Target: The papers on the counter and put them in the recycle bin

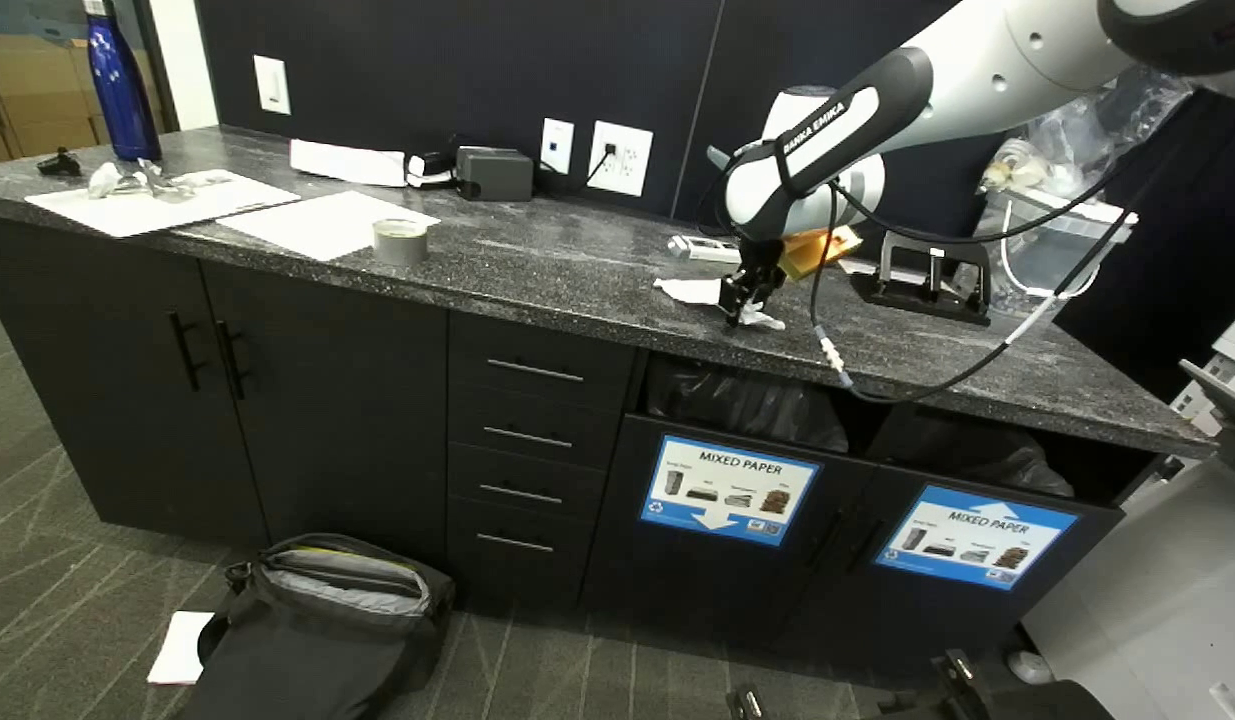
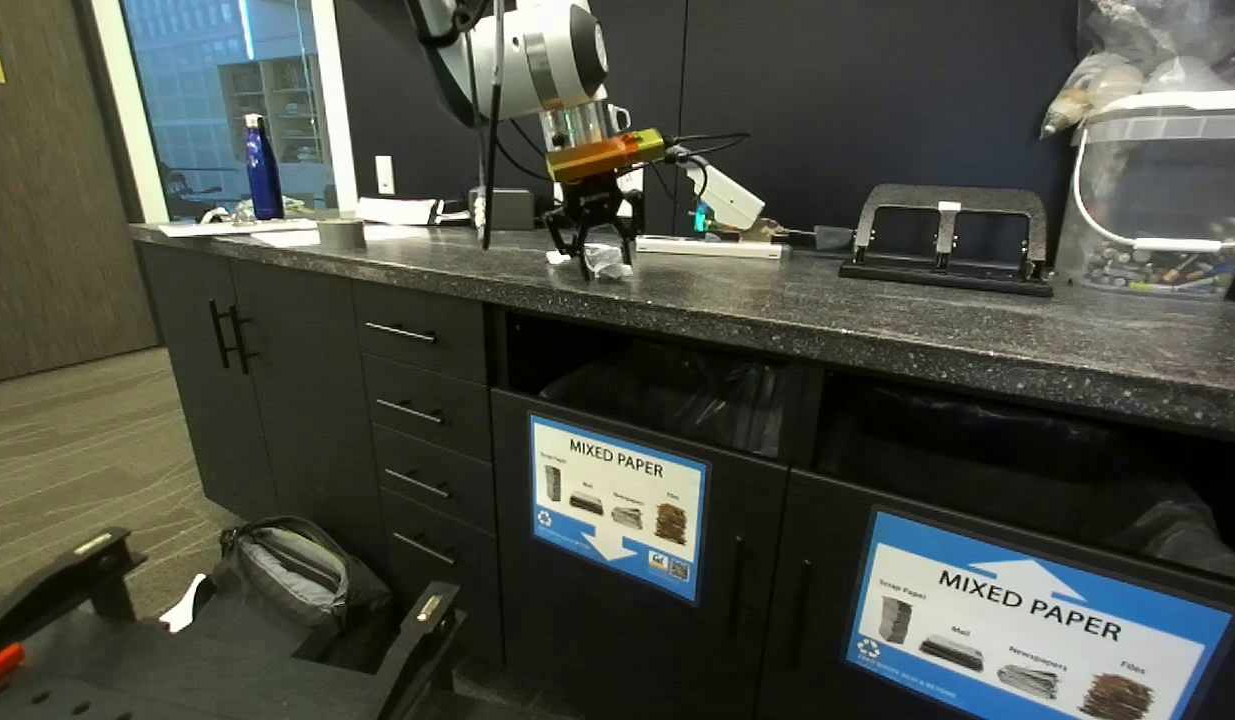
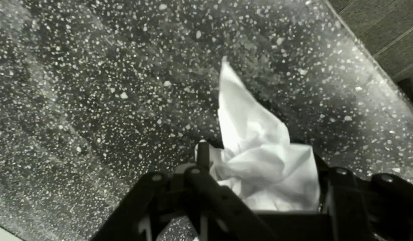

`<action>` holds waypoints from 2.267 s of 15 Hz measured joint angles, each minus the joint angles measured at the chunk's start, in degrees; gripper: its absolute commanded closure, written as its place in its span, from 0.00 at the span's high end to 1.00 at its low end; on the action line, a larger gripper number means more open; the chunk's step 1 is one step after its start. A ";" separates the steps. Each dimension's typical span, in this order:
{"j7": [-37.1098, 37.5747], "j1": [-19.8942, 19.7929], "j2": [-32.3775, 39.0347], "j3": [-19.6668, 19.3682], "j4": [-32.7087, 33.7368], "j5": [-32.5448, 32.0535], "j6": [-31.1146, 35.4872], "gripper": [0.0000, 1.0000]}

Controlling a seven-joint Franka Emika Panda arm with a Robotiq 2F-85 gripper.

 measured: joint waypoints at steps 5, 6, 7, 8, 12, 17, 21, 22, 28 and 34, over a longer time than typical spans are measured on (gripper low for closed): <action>-0.65 -0.07 0.44 1.52 1.62 1.03 -4.39 0.14; -0.64 -0.02 0.44 1.67 1.68 1.04 -5.19 0.12; -0.63 0.04 0.41 1.80 1.71 1.07 -6.05 0.15; -0.62 0.08 0.24 1.87 1.74 1.18 -7.22 0.14; 1.07 0.51 -2.75 2.00 -1.53 1.95 -13.26 0.14; 10.40 2.90 -12.01 1.98 -16.66 1.95 -17.66 0.14; 20.57 5.77 -17.91 2.23 -30.38 2.41 -13.38 0.14; 23.64 6.41 -19.00 2.25 -33.93 2.47 -9.62 0.14; 38.42 8.70 -20.63 0.46 -50.48 2.15 16.19 0.14; 52.64 16.80 -13.11 -13.13 -54.15 -0.87 40.08 0.13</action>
